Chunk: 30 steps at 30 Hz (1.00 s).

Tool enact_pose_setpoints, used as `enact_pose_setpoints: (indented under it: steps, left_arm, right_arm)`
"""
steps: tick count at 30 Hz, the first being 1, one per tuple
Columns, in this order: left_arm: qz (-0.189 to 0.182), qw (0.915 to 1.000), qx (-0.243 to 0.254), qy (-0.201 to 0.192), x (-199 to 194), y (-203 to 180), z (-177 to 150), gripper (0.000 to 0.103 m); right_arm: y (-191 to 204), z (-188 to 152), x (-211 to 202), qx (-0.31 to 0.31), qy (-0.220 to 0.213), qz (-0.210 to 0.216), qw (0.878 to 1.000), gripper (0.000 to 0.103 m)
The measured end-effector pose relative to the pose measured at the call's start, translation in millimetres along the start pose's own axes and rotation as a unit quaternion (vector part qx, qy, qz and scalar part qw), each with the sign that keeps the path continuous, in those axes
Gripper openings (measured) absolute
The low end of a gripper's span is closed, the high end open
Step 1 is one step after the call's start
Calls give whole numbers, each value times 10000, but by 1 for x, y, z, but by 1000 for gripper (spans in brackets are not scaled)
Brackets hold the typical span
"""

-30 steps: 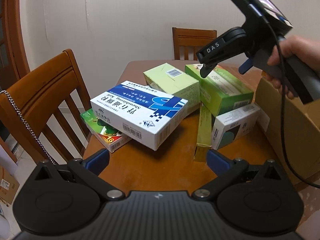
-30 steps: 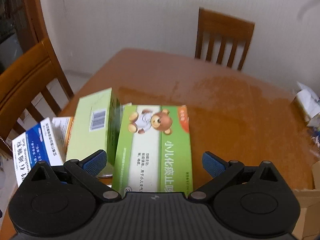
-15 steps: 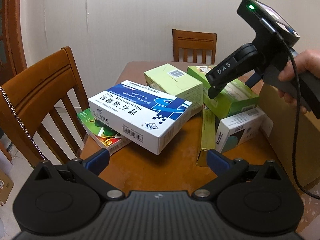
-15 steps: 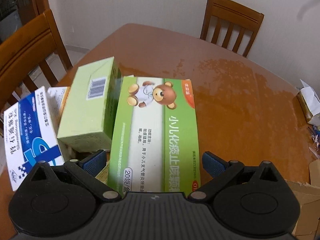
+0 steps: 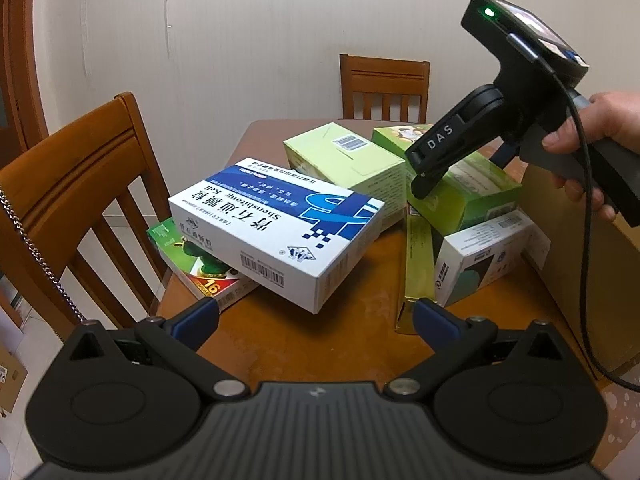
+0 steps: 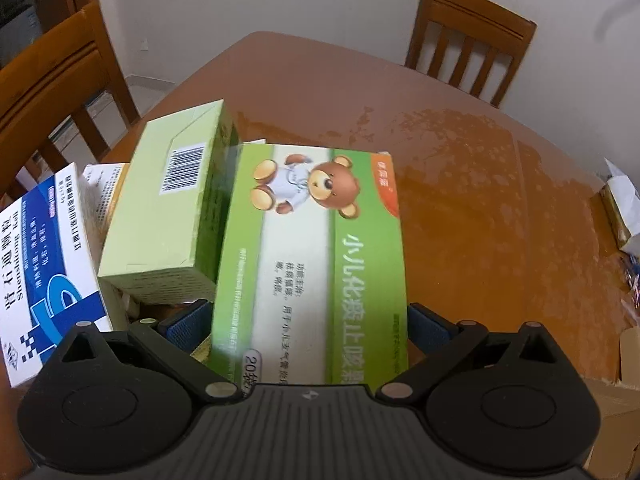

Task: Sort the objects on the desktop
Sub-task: 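Grasp the green bear-print medicine box with the right gripper, then lift the green bear box and carry it over the cardboard box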

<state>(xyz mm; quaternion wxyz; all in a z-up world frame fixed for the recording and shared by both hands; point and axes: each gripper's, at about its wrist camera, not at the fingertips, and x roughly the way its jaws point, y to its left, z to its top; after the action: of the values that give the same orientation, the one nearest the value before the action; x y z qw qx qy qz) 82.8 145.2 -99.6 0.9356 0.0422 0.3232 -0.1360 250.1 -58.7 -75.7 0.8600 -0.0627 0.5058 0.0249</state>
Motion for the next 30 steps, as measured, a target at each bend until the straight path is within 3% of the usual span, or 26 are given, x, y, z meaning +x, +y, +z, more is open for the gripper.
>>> enact_pose_setpoints:
  steps: [2, 17, 30]
  left_arm:
    - [0, 10000, 1, 2, 0, 0, 0, 103]
    - [-25, 9999, 106, -26, -4, -6, 1, 103]
    - [-101, 9996, 262, -57, -6, -17, 0, 103]
  right_arm:
    - [-4, 1, 0, 144, 64, 121, 9998, 95]
    - [-28, 12, -39, 890, 83, 701, 9935, 94]
    - [3, -25, -40, 424, 257, 94, 9987, 95]
